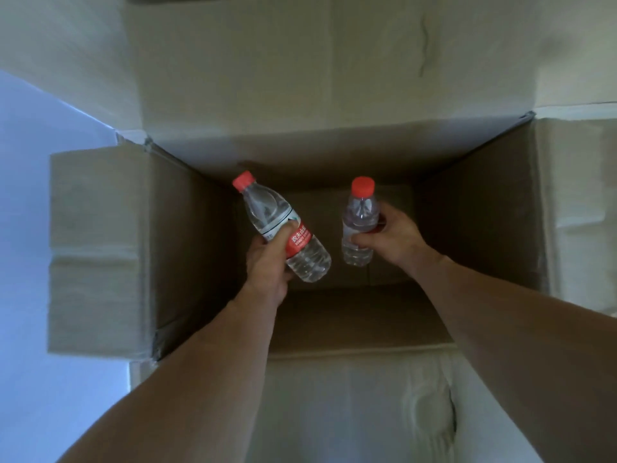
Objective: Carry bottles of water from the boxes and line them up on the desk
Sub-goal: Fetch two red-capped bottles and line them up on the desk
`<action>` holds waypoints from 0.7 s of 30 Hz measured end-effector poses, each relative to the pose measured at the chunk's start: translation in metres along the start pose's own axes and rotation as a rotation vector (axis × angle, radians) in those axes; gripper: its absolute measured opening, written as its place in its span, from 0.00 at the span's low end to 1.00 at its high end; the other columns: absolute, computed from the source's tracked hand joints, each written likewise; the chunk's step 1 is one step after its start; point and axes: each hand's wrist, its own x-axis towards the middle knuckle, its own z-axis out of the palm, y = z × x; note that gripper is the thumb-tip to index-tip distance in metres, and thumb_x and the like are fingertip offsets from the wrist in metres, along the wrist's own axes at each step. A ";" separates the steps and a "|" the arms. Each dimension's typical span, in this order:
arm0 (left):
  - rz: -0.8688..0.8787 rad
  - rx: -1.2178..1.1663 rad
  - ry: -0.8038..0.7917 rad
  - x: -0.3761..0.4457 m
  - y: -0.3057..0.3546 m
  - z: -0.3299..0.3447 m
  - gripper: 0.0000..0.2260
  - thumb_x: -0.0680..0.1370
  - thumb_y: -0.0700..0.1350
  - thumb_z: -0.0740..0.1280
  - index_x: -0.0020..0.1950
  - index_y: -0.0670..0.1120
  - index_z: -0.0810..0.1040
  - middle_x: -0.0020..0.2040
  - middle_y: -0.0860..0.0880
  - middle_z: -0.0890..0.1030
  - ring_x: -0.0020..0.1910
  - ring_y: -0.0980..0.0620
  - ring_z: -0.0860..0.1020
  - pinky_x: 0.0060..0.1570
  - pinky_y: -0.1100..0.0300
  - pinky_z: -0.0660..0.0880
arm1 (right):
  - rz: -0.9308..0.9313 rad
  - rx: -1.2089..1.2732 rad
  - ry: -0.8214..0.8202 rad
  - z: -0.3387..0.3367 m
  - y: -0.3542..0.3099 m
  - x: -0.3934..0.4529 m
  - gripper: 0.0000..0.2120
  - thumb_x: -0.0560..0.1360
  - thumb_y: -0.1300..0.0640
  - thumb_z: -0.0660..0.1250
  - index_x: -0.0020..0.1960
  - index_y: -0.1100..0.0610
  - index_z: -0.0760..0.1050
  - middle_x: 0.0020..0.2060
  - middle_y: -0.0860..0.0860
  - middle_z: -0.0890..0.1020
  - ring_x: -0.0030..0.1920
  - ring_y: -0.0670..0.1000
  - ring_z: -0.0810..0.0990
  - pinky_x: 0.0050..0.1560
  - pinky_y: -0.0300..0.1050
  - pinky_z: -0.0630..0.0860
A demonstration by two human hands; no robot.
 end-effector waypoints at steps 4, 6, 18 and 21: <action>-0.027 -0.014 -0.068 -0.038 0.006 -0.005 0.20 0.70 0.48 0.78 0.61 0.54 0.79 0.54 0.47 0.86 0.49 0.48 0.86 0.48 0.48 0.82 | 0.012 0.047 -0.041 -0.010 -0.021 -0.029 0.28 0.67 0.57 0.79 0.61 0.44 0.71 0.51 0.40 0.77 0.57 0.46 0.76 0.62 0.49 0.72; -0.036 -0.016 -0.135 -0.056 0.010 -0.008 0.23 0.69 0.49 0.78 0.63 0.53 0.79 0.55 0.47 0.86 0.51 0.48 0.86 0.52 0.46 0.81 | 0.008 0.053 -0.043 -0.016 -0.032 -0.042 0.28 0.66 0.56 0.79 0.62 0.46 0.73 0.52 0.41 0.79 0.58 0.47 0.77 0.63 0.50 0.73; 0.014 0.221 -0.386 -0.146 0.075 -0.007 0.21 0.73 0.45 0.75 0.66 0.50 0.78 0.58 0.44 0.84 0.59 0.43 0.83 0.61 0.41 0.78 | 0.064 0.313 -0.108 -0.069 -0.097 -0.106 0.17 0.70 0.59 0.76 0.56 0.47 0.77 0.51 0.49 0.84 0.53 0.50 0.82 0.60 0.55 0.78; 0.041 0.281 -0.422 -0.164 0.092 -0.003 0.20 0.74 0.46 0.75 0.65 0.51 0.79 0.58 0.45 0.85 0.60 0.43 0.82 0.62 0.40 0.76 | 0.108 0.414 -0.193 -0.085 -0.106 -0.121 0.18 0.71 0.58 0.76 0.59 0.49 0.78 0.52 0.50 0.85 0.55 0.52 0.83 0.59 0.56 0.79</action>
